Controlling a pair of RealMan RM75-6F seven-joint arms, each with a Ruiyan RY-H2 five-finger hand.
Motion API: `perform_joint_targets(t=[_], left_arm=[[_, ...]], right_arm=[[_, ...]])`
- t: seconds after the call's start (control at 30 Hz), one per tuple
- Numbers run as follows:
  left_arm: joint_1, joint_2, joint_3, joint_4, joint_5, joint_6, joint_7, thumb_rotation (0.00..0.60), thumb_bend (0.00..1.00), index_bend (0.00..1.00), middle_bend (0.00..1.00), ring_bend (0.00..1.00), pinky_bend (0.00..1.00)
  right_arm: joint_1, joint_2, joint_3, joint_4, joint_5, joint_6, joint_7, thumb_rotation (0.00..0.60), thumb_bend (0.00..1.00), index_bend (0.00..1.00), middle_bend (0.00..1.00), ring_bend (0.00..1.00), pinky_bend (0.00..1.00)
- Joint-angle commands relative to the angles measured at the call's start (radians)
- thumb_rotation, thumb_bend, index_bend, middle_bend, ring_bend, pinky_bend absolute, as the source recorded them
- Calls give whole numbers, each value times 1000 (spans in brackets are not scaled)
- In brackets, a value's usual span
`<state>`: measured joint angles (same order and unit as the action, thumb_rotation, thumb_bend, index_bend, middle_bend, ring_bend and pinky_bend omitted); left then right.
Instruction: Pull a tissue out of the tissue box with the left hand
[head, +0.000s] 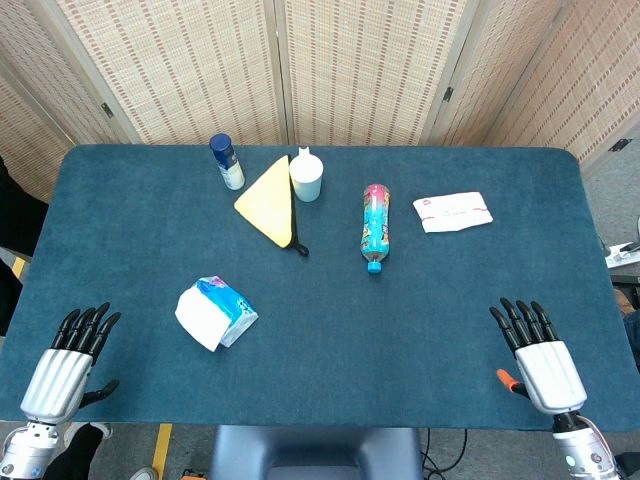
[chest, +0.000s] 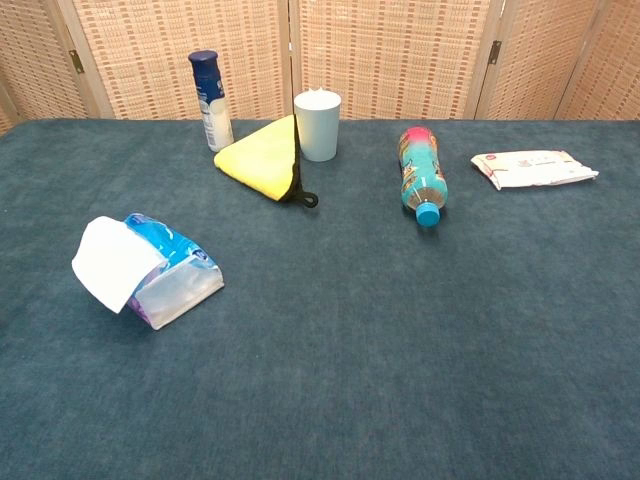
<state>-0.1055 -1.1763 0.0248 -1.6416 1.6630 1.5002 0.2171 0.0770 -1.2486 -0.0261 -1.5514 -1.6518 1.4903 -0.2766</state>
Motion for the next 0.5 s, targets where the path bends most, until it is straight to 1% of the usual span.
perform_joint_targets(t=[0.03, 0.27, 0.5], left_arm=[[-1, -2, 0, 2, 0, -1, 3, 600, 160, 0, 0, 0, 0], [-2, 0, 0, -1, -10, -10, 7, 600, 159, 0, 0, 0, 0], [-12, -1, -12, 6, -41, -31, -3, 600, 167, 0, 0, 0, 0]], right_arm=[[0, 1, 1, -2, 1, 0, 1, 600, 0, 0, 0, 0, 0], [-3, 1, 2, -1, -6, 9, 4, 600, 0, 0, 0, 0, 0], [-6, 4, 9, -6, 0, 17, 11, 600, 0, 0, 0, 0, 0]])
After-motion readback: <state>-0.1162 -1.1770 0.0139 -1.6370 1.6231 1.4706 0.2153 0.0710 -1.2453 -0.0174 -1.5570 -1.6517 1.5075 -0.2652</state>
